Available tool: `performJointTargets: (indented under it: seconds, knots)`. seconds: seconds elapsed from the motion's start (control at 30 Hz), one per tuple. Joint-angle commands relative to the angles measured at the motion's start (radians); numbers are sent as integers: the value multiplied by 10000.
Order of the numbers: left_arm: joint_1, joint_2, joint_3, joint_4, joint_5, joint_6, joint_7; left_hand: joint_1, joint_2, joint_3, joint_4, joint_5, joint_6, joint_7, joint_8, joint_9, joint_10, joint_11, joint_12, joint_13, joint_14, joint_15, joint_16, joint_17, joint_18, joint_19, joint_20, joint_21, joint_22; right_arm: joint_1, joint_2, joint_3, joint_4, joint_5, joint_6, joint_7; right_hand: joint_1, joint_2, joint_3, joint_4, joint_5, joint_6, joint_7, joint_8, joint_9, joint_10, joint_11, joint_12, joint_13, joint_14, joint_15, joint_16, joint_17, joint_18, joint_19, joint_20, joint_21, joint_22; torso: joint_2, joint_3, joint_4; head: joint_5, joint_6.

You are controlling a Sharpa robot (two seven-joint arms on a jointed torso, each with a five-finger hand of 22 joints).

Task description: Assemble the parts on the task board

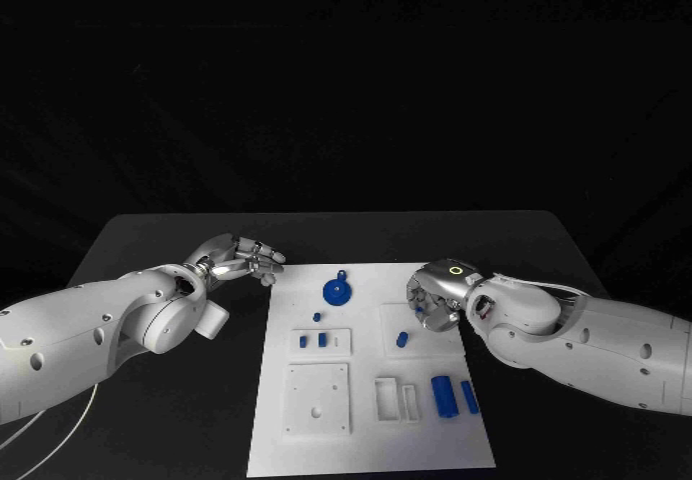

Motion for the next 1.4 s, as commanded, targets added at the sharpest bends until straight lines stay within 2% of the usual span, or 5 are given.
performJointTargets:
  seconds: [0.03,0.37,0.7,1.1,1.4]
  knots:
    - [0,22,6,-6,1,-19,133,24,20,-40,13,53,-88,4,3,-13,-68,11,-53,-11,30,47,-45,14,-16,-33,26,-62,13,5,0,54,-11,204,159,90,1,96,59,-12,19,25,3,51,12,82,-70,45,38,-143,-232,40,0,262,86,-6,66,206,0,-5,5,-15,21]
    - [0,3,6,-90,-146,-38,154,35,22,-38,12,54,-97,5,4,-15,-76,15,-61,-15,35,46,-63,39,-14,-31,26,-68,20,16,-62,139,-201,509,221,228,-12,96,48,-24,80,21,1,49,58,80,-73,48,84,-151,-236,72,-8,262,93,-16,79,204,-1,0,4,-14,47]
    - [0,-3,5,-126,-125,-66,166,29,21,-42,21,51,-101,6,7,-16,-78,19,-66,-17,37,48,-80,61,-16,-30,28,-75,25,194,-268,585,175,2339,291,716,-47,135,-10,-24,231,-7,10,32,137,52,-68,39,159,-180,-233,108,-35,262,80,-37,86,199,1,0,2,-2,28]
    - [0,24,5,-130,-125,-77,169,6,26,-55,49,37,-109,9,11,-19,-78,21,-73,-20,41,50,-112,101,-17,-27,30,-87,35,299,-231,599,346,2884,-97,927,-64,238,-176,-72,463,-73,31,-11,262,-14,-54,8,275,-224,-219,135,-109,262,32,-84,80,191,3,-3,11,46,64]
    - [0,77,5,-121,-116,-187,248,5,30,-55,58,38,-111,8,16,-20,-75,20,-74,-20,43,51,-131,125,-16,-26,30,-95,42,292,236,596,902,2757,-362,1100,-77,308,-279,-112,597,-104,40,-37,337,-46,-49,-11,343,-241,-214,151,-157,262,6,-114,75,189,1,-10,11,269,72]
